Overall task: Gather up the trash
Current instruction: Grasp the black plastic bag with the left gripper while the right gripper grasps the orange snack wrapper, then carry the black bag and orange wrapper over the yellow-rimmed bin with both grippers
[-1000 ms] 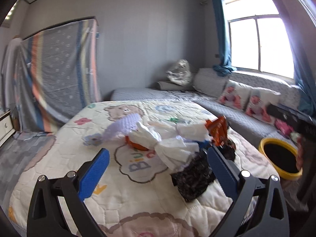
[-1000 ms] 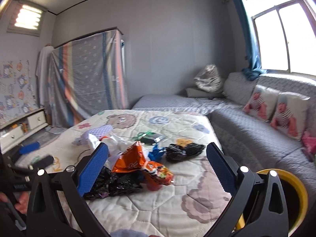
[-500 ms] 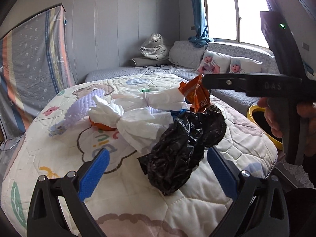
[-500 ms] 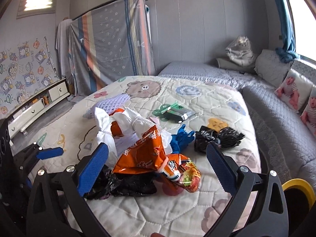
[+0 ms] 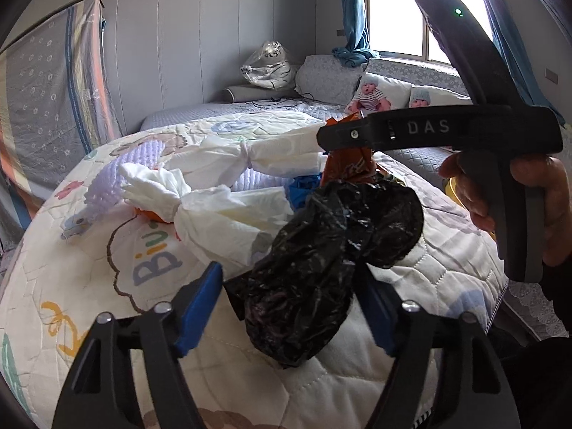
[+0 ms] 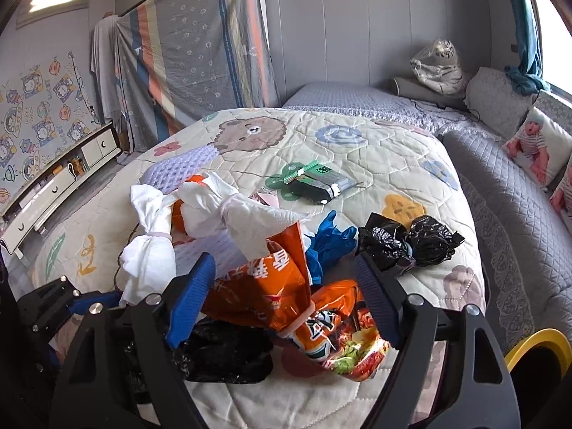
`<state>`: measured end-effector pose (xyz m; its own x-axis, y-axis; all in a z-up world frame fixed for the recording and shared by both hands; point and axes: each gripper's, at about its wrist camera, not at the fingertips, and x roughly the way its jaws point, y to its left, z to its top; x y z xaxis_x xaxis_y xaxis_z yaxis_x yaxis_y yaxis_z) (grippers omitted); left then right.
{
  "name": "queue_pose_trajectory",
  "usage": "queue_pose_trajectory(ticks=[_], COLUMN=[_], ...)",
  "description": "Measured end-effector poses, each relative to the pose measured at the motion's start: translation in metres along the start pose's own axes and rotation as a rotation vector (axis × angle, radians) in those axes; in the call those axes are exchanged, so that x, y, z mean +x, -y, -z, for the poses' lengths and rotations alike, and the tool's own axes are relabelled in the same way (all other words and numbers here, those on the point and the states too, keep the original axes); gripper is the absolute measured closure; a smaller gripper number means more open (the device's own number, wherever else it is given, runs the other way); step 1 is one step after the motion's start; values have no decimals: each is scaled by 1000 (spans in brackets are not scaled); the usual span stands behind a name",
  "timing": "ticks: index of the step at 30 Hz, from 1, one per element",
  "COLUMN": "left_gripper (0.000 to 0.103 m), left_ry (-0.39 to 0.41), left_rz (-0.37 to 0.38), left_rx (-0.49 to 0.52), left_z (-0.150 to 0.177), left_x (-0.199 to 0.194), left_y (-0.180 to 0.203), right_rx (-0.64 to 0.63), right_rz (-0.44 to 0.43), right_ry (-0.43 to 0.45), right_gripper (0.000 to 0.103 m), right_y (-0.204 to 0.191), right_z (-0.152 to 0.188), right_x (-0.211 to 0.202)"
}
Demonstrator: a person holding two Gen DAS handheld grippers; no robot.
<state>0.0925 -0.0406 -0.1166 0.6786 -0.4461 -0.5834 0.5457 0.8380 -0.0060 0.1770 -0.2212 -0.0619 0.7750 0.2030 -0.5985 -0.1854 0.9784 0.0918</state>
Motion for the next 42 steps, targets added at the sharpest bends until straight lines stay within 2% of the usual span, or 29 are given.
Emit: queue_pose_trajectory(ticks=[4,6,8,10,16,20,25,42], left_gripper=[55,59,64,70,81,82,83,83], left_ry=[-11,-11,-11,-17,-10,-12,-12,44], left_rz=[17,24,23,37,49,55,68,81], left_rx=[-18,-13,-11,-21,-32,-38,-63,-104], left_z=[2,2,3,3,2,3,5,3], left_x=[1,0,-1,-1,-2,-3,-8,-46], left_y=[1,2,2,0,-4,-5,-10,-33], right_rx=[10,18,25,31,63,66,72,82], right_rz=[-20,-32,-46,-59,-109,-108,-96,-23], right_ry=[-8,-13,-16,-20,-23,-6,10,93], right_gripper=[42,45,53,54,68,77,83,93], right_y=[1,0,0,0,2,2,4,15], right_z=[-1,0,0,1,2,1,-2,-12], right_x=[1,0,0,-2,-5,-9,-14,-39])
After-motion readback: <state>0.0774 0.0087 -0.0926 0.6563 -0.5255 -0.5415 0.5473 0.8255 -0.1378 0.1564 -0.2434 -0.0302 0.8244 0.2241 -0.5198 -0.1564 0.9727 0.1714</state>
